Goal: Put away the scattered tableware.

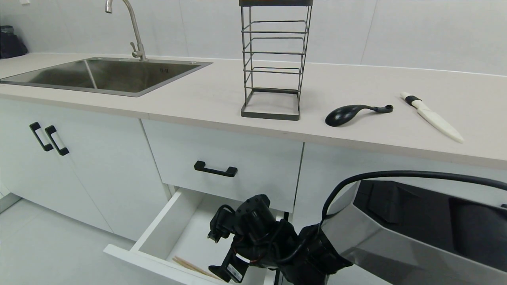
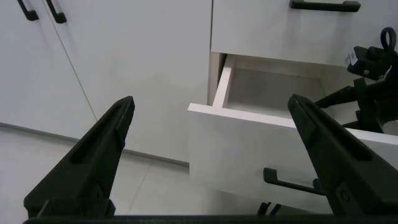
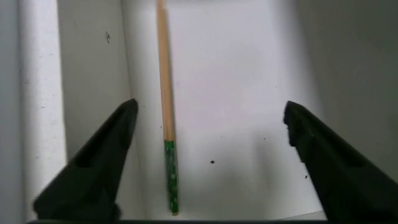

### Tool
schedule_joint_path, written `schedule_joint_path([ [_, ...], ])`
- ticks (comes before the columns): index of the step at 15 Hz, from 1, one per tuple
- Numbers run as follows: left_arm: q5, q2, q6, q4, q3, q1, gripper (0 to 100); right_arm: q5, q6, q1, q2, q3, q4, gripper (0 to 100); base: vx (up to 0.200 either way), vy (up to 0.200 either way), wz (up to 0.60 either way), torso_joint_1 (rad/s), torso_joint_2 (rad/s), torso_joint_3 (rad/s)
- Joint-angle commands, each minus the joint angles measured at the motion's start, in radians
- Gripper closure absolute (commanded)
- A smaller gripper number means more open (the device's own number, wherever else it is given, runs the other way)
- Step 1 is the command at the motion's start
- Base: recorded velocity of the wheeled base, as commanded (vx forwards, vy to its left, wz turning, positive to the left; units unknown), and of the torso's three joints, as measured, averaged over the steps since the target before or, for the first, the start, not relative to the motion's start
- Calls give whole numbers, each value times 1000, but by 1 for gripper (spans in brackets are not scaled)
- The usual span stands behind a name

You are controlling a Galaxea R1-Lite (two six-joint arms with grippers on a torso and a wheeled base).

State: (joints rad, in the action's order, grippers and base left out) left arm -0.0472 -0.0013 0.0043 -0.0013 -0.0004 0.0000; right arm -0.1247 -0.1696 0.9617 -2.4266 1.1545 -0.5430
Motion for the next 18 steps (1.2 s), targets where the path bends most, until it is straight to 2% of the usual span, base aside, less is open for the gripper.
schedule_joint_path([
  [1, 0, 1, 0, 0, 0, 0, 0, -1, -1, 14, 54, -12, 1, 0, 0, 0, 0, 0, 0, 0],
  [5, 0, 1, 0, 0, 0, 0, 0, 8, 5, 34, 175, -119, 1, 0, 0, 0, 0, 0, 0, 0],
  [9, 0, 1, 0, 0, -1, 2, 0, 28, 2, 40, 274, -173, 0, 0, 0, 0, 0, 0, 0, 0],
  [13, -2, 1, 0, 0, -1, 0, 0, 31, -39, 52, 382, -272, -6, 0, 0, 0, 0, 0, 0, 0],
  [16, 0, 1, 0, -2, 0, 2, 0, 54, -41, 60, 422, -409, -130, 0, 0, 0, 0, 0, 0, 0],
  [18, 0, 1, 0, 0, -1, 0, 0, 54, -51, 66, 420, -420, -166, 0, 0, 0, 0, 0, 0, 0],
])
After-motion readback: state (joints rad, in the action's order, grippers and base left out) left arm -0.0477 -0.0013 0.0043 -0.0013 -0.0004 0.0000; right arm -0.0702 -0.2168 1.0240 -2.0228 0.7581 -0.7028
